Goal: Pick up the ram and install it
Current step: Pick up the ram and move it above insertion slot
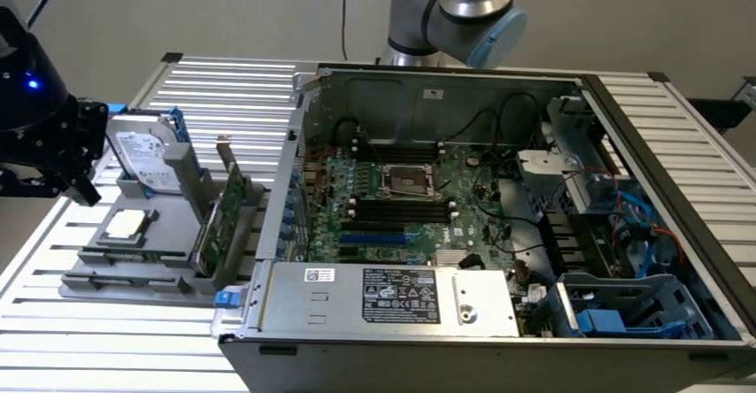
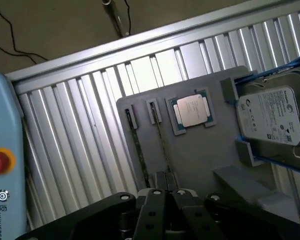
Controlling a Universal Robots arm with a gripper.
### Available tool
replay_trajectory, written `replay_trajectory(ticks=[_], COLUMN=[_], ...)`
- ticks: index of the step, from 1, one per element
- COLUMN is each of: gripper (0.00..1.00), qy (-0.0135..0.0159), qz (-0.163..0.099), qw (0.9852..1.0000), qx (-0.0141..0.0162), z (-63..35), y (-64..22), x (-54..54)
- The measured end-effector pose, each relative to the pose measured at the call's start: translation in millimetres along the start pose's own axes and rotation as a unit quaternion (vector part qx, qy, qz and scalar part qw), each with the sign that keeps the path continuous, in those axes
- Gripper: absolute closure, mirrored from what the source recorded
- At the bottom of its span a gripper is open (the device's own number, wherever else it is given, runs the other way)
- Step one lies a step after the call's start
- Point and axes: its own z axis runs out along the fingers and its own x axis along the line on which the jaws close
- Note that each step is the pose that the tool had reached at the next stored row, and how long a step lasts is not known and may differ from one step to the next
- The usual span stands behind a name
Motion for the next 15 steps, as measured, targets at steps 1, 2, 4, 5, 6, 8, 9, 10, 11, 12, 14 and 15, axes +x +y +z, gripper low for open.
replay_trajectory(ticks=[1, 2, 4, 5, 6, 8, 9, 10, 11, 12, 14, 15], gripper=[0.89, 0.89, 0.89, 0.89, 0.89, 0.89, 0.89, 0.89, 0.89, 0.89, 0.88, 0.83], qy=[0.0004, 0.0008, 0.0016, 0.0020, 0.0024, 0.0032, 0.0036, 0.0040, 0.0048, 0.0049, 0.0050, 0.0050], qz=[-0.009, -0.018, -0.036, -0.046, -0.054, -0.073, -0.082, -0.090, -0.098, -0.098, -0.098, -0.098], qw=[1.0000, 0.9998, 0.9993, 0.9990, 0.9985, 0.9974, 0.9967, 0.9959, 0.9952, 0.9951, 0.9951, 0.9951], qx=[-0.0001, -0.0001, -0.0001, -0.0002, -0.0002, -0.0003, -0.0004, -0.0004, -0.0003, -0.0003, -0.0003, -0.0003], z=[0.4, 0.8, 1.7, 2.1, 2.5, 3.3, 3.7, 4.0, 4.2, 4.1, 4.1, 4.1], y=[0.0, 0.0, -0.1, -0.1, -0.1, -0.1, -0.2, -0.2, 0.3, 0.3, 0.3, 0.3], x=[0.0, 0.0, 0.0, 0.0, 0.0, 0.0, 0.0, 0.0, 0.1, 0.1, 0.2, 0.2])
